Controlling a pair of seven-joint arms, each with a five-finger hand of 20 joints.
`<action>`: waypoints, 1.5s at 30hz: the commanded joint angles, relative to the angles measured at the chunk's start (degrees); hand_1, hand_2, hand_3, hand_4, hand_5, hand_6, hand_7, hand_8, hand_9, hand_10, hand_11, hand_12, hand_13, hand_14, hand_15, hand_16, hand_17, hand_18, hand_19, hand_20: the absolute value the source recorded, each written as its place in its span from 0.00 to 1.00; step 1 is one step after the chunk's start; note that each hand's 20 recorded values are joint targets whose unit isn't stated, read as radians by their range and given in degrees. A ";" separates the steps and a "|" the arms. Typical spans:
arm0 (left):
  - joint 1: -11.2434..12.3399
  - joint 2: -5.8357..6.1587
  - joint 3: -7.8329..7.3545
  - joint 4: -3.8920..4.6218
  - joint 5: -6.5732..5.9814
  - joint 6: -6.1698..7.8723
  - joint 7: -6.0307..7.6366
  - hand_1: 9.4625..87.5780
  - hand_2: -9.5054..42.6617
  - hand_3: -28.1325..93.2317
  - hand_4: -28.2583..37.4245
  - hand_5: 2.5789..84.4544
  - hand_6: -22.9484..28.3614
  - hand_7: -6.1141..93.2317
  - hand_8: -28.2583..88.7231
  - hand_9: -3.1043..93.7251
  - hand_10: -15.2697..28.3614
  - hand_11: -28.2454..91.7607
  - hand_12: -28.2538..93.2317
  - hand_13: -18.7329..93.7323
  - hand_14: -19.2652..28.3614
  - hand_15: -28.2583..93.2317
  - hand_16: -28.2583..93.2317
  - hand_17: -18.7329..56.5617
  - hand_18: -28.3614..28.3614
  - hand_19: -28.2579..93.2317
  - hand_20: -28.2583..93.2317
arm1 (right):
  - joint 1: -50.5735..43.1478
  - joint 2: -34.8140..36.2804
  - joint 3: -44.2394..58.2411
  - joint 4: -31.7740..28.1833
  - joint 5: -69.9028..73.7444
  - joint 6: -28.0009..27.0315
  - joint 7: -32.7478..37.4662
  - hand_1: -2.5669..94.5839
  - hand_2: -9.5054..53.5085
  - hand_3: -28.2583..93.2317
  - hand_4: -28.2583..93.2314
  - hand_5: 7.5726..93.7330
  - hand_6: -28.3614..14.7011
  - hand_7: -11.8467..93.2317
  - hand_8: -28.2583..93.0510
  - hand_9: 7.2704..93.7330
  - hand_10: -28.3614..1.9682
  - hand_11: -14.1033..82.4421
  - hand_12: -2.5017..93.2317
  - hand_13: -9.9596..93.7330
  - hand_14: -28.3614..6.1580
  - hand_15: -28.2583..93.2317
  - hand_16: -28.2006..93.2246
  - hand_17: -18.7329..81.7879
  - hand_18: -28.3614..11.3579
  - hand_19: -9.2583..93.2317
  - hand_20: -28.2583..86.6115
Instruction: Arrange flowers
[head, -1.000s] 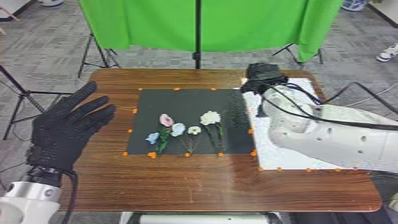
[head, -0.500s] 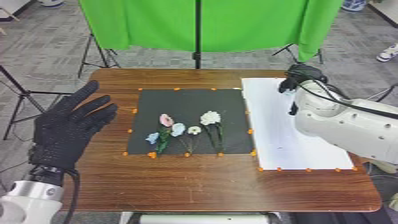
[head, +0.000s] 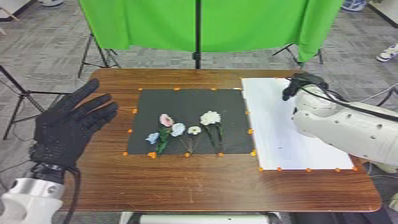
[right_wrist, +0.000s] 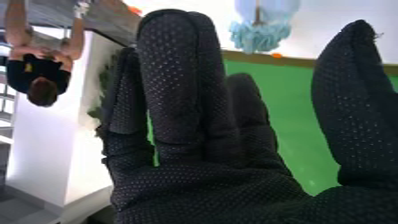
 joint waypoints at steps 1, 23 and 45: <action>0.88 -0.24 -0.20 0.17 0.25 -0.82 -0.42 0.18 0.33 0.86 0.05 0.37 0.61 0.22 0.15 0.36 0.83 0.45 0.32 0.38 1.00 0.60 0.17 0.19 1.00 0.66 0.55 | -2.23 -0.83 3.14 1.03 1.74 -5.20 0.63 0.35 0.00 0.86 0.00 0.24 0.72 0.21 0.14 0.69 0.42 0.40 0.18 0.77 0.55 0.75 0.36 0.48 0.16 0.93 0.39; 2.13 0.04 0.24 0.16 -0.08 -0.20 2.04 0.18 0.33 0.86 0.05 0.37 0.60 0.23 0.15 0.36 0.83 0.45 0.32 0.38 1.00 0.60 0.17 0.19 1.00 0.66 0.55 | 1.15 -1.37 -10.74 1.29 -6.85 13.96 -4.04 0.60 0.00 0.73 0.00 0.90 0.81 0.27 0.23 0.98 0.78 0.25 0.32 0.90 0.75 0.68 0.40 0.57 0.29 0.93 0.41; 0.98 -0.85 0.64 0.23 0.28 0.19 0.07 0.18 0.33 0.86 0.05 0.37 0.61 0.23 0.15 0.36 0.83 0.45 0.32 0.38 1.00 0.60 0.17 0.19 1.00 0.66 0.55 | 2.23 0.53 -10.80 -14.98 -9.20 21.97 -10.44 0.58 0.00 0.78 0.00 0.93 0.79 0.26 0.25 1.00 0.77 0.26 0.32 0.91 0.77 0.68 0.41 0.57 0.30 0.94 0.40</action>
